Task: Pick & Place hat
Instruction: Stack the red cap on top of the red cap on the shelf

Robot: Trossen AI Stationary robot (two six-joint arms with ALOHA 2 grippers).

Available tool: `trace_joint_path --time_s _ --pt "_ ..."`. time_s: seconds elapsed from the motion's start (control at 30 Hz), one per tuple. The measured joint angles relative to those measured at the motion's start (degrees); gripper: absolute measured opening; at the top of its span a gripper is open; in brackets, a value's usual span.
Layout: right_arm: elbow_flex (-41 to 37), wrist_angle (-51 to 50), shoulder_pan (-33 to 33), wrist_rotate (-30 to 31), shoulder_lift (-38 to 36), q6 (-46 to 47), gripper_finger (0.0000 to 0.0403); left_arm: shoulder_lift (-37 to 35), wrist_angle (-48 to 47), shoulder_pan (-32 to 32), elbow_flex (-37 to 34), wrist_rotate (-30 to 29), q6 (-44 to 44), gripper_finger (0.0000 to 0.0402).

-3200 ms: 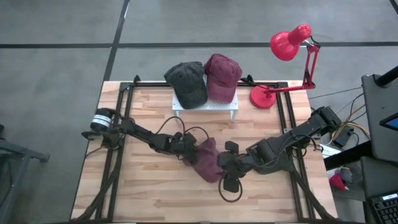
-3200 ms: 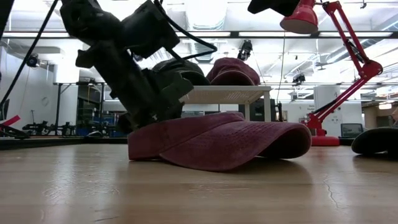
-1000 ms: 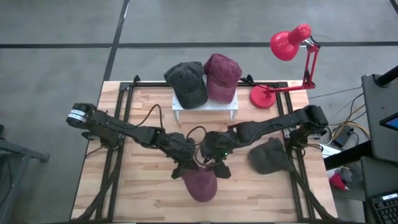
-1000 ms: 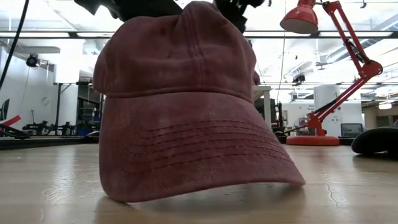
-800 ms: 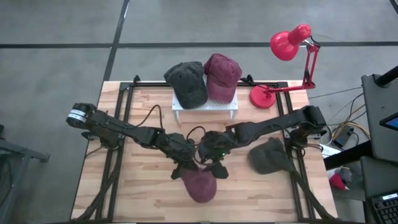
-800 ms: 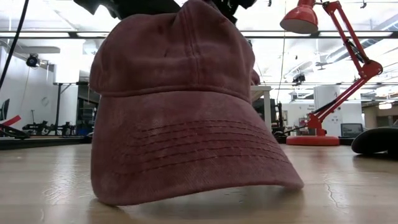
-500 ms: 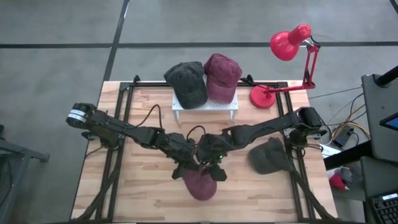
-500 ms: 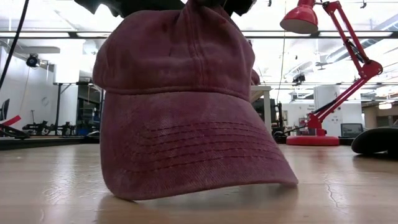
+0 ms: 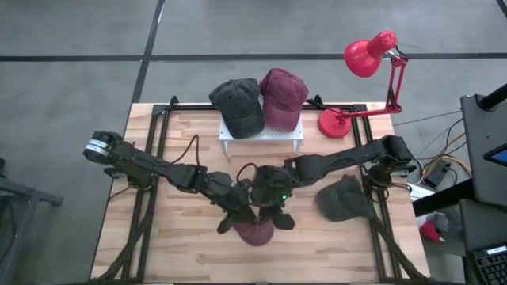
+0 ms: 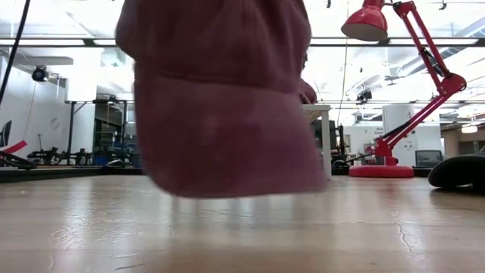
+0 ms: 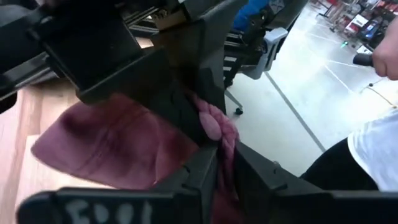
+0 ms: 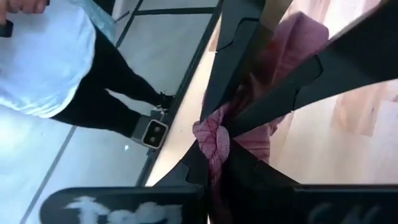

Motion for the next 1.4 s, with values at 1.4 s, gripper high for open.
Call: trace_joint_path --time_s 1.4 --pt "40.9 -57.3 -23.5 -11.2 -4.3 -38.8 0.0013 -21.8 -10.0 2.2 1.3 -28.1 10.4 0.0097"
